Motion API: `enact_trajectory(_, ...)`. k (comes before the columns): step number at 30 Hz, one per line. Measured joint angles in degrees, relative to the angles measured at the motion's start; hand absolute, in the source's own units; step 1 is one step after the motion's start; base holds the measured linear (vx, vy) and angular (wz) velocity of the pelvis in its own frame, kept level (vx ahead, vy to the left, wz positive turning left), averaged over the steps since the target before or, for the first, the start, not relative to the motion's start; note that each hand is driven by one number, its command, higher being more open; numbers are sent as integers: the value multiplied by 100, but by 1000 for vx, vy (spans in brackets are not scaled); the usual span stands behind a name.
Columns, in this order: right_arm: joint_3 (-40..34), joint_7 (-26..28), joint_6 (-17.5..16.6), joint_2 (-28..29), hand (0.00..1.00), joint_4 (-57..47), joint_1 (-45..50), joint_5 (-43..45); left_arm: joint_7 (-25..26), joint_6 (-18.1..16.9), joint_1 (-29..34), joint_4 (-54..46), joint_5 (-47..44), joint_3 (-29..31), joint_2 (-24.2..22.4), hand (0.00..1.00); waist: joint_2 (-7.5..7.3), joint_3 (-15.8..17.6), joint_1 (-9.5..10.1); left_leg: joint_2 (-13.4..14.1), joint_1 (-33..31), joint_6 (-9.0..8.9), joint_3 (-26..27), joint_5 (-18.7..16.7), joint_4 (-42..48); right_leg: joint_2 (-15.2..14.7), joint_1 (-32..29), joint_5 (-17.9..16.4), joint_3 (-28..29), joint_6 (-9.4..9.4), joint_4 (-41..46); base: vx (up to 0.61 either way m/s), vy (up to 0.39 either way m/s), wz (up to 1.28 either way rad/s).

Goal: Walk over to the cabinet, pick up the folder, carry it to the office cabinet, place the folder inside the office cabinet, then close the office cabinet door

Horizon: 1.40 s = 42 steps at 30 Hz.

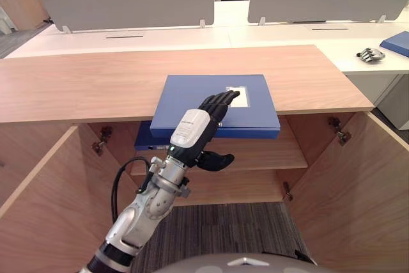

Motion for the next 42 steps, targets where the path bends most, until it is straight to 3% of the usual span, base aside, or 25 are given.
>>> enact_trajectory(14,0,2,-2,-41,100,1,-34,12,438,320,228,67,997,287,-326,100,90,97,-111,-33,59,12,3,-25,0,-35,59,21,-13,20,-59,-39,-6,0)
enact_trajectory(15,0,2,-2,-41,100,1,-34,13,451,342,228,67,1040,296,-326,0,89,97,-111,-33,58,12,2,-25,-1,-35,59,21,-13,21,-64,0,0,0)
enact_trajectory(28,-2,53,29,-36,100,0,-44,68,813,492,44,76,1726,595,-425,0,69,131,-131,-50,53,11,6,-28,-3,-50,85,56,-14,39,-127,-23,-6,0)
enact_trajectory(42,7,68,76,-16,100,-115,-43,225,877,563,-132,56,1643,792,-483,0,60,147,-140,-70,27,17,44,-34,-3,-61,82,108,52,50,-212,-25,-7,-2)
